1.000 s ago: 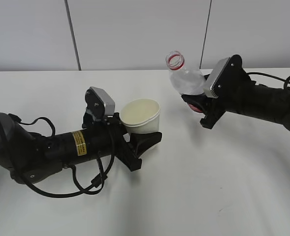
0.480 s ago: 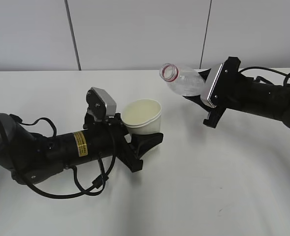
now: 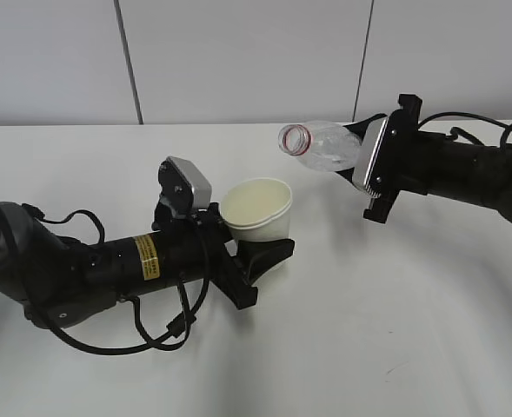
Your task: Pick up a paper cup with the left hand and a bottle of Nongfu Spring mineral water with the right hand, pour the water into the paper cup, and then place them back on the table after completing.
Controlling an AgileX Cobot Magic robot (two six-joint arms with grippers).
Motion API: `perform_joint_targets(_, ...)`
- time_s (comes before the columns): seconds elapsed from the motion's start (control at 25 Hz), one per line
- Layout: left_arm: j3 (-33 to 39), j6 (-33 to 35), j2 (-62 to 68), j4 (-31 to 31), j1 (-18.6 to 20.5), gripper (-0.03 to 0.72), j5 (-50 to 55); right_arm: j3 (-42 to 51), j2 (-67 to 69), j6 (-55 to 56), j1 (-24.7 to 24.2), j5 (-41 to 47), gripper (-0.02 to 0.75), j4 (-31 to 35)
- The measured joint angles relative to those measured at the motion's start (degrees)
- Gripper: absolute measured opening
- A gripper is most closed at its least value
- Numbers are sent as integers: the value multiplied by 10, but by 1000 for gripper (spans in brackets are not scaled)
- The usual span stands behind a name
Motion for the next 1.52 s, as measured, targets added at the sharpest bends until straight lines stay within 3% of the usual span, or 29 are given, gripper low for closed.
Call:
perform_joint_targets(0.4,-23,0,0,0,-22,396,31,0,0,-60,0,1,382,14)
perform_joint_targets(1.52,-32,0,5,1,-22,396,52,0,0,-215,0,1,377,49)
